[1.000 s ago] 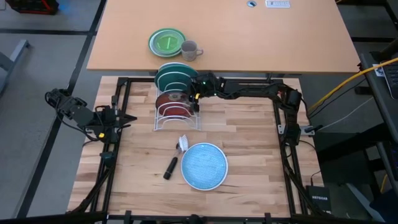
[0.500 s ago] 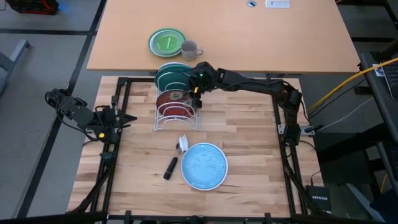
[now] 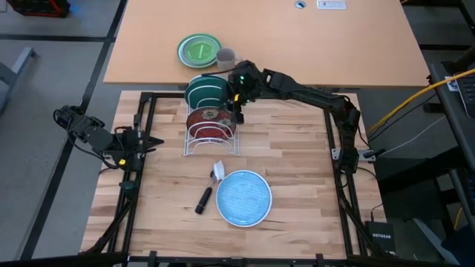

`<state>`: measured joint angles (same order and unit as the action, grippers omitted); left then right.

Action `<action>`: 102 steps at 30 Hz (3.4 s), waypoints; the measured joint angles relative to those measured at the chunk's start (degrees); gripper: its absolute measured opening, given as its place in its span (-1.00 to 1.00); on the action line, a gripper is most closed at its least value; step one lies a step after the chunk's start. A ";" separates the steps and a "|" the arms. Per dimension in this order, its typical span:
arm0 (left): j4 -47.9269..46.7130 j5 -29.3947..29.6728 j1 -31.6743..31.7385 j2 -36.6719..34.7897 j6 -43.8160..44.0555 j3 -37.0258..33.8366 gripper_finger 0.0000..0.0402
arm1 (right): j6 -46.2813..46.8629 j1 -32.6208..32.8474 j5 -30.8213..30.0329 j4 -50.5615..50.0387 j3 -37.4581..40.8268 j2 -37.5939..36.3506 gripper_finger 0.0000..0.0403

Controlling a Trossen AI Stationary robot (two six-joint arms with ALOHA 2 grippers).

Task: Sort dishes
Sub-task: Put the blue plate into the white dish rack

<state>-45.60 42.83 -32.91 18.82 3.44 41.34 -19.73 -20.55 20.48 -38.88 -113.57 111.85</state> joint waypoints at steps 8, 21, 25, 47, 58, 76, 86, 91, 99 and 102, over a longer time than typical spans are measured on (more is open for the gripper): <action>11.16 -4.08 0.00 4.72 -6.91 -4.61 -0.99 | 4.62 7.46 6.11 -14.26 -6.09 -0.04 -0.47; 35.90 -9.14 0.00 21.74 -12.66 -11.25 -0.99 | 14.71 29.39 -21.13 -31.86 -0.75 -0.07 -0.47; 43.60 -12.31 0.00 29.94 -13.26 -12.02 -0.99 | 22.18 34.28 -25.85 -32.03 3.92 -0.04 -0.47; 74.60 -17.40 2.06 64.40 -17.55 -12.02 -0.99 | 35.96 52.49 -26.48 -15.46 29.01 0.00 -0.47; 76.67 -18.12 5.39 67.30 -17.38 -12.00 -0.99 | 34.26 52.41 -27.54 -12.62 32.20 0.00 -0.47; 76.21 -18.34 9.80 67.28 -17.27 -12.00 -0.99 | 26.74 52.43 -27.96 -8.14 32.23 3.34 -0.47; 76.19 -18.47 10.91 67.28 -17.47 -12.00 -0.99 | 25.12 52.44 -31.00 -7.67 32.32 3.51 -0.47; 76.25 -18.47 10.75 66.97 -18.40 -12.00 -0.99 | 25.08 52.41 -34.08 -7.33 32.34 3.61 -0.47; 76.14 -18.22 9.24 66.80 -20.60 -12.00 -0.99 | 25.10 52.41 -35.53 -7.05 32.34 3.61 -0.47; 76.09 -17.54 9.34 66.80 -19.07 -12.00 -0.99 | 25.23 52.41 -35.51 -7.01 32.34 3.61 -0.47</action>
<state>30.49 25.29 -23.56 85.62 -15.63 29.34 5.50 31.86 -15.03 -45.89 -81.23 115.46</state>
